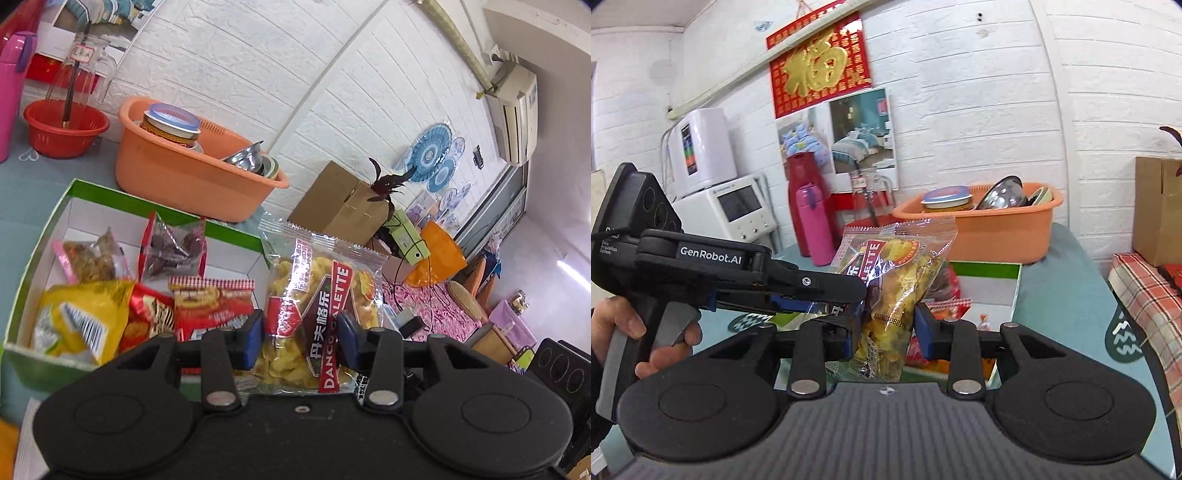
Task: Organize snacks
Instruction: 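Carry the Danco Galette bag into the green box and release it, then move the left tool back and grasp the white foil snack bag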
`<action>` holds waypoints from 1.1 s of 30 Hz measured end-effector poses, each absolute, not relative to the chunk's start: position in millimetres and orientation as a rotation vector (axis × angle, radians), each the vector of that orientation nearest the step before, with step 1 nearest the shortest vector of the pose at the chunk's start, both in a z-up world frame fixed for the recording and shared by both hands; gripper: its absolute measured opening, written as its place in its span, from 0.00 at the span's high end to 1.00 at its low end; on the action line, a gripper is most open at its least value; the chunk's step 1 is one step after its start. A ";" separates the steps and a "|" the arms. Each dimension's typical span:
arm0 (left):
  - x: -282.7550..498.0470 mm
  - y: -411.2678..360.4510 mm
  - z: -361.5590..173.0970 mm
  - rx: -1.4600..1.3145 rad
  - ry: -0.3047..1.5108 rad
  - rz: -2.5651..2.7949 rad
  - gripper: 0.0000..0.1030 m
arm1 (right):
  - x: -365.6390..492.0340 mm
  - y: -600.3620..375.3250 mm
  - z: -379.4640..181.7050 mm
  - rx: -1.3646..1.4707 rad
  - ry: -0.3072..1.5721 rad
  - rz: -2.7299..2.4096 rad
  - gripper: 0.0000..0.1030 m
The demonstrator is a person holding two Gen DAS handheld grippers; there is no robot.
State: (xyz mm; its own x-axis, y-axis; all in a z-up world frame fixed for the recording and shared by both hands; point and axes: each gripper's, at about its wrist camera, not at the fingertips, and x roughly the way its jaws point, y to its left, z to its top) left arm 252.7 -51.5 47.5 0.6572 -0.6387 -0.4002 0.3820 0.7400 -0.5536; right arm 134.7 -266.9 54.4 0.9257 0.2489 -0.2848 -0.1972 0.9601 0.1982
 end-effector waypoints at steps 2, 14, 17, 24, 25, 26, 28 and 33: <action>268.4 -53.3 46.4 -0.467 0.625 -0.597 0.54 | 147.3 -275.1 54.2 0.179 0.315 0.221 0.46; 323.0 -52.8 14.5 -0.397 0.684 -0.435 0.00 | 215.9 -301.1 18.4 0.164 0.400 0.060 0.06; 311.9 -37.1 9.3 -0.424 0.689 -0.452 0.00 | 206.6 -303.6 13.3 0.159 0.399 0.066 0.04; 262.7 -16.6 28.5 -0.425 0.645 -0.455 0.00 | 177.0 -284.7 39.4 0.169 0.384 0.025 0.00; 254.1 -14.6 31.2 -0.419 0.645 -0.454 0.00 | 173.0 -281.7 43.0 0.179 0.392 0.026 0.00; 246.1 -11.5 32.5 -0.416 0.647 -0.450 0.00 | 167.7 -277.5 47.5 0.189 0.400 0.038 0.00; 228.6 -4.7 34.4 -0.408 0.645 -0.442 0.00 | 157.6 -266.1 55.9 0.186 0.412 0.085 0.00; 190.0 23.7 28.6 -0.389 0.640 -0.372 0.00 | 130.6 -232.3 68.7 0.084 0.416 0.191 0.00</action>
